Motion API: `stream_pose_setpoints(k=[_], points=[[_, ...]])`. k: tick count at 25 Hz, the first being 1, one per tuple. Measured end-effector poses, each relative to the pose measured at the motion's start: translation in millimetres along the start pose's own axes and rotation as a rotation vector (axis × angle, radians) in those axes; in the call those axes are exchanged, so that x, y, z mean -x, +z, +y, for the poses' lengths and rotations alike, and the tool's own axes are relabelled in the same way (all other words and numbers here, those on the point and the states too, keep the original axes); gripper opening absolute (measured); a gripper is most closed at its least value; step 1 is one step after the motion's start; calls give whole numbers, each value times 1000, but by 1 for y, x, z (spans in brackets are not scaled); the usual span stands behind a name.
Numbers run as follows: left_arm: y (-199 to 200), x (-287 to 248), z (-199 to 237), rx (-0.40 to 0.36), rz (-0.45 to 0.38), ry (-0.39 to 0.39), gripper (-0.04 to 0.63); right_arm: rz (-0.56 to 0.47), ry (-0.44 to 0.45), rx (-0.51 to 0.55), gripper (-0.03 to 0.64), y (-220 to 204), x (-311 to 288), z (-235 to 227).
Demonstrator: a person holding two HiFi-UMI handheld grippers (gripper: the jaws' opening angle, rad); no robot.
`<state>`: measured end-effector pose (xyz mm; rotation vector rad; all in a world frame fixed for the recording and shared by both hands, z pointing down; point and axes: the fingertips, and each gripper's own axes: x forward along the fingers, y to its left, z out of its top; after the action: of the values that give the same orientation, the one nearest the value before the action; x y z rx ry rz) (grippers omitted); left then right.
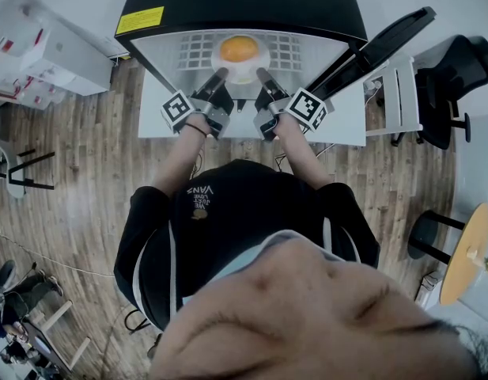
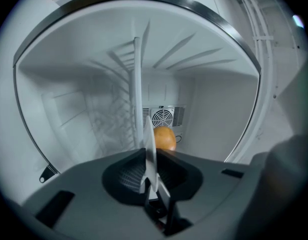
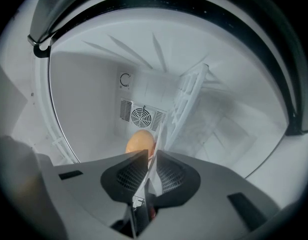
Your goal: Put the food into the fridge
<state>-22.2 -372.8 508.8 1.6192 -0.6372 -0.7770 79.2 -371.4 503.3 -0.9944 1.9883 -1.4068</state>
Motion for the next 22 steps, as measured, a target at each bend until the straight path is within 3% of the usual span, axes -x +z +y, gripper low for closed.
stream_pose_setpoints(k=[22], points=[[3,-4,-1,-14,-29,-9,51,-5,-3,46,64,6,-1,0]])
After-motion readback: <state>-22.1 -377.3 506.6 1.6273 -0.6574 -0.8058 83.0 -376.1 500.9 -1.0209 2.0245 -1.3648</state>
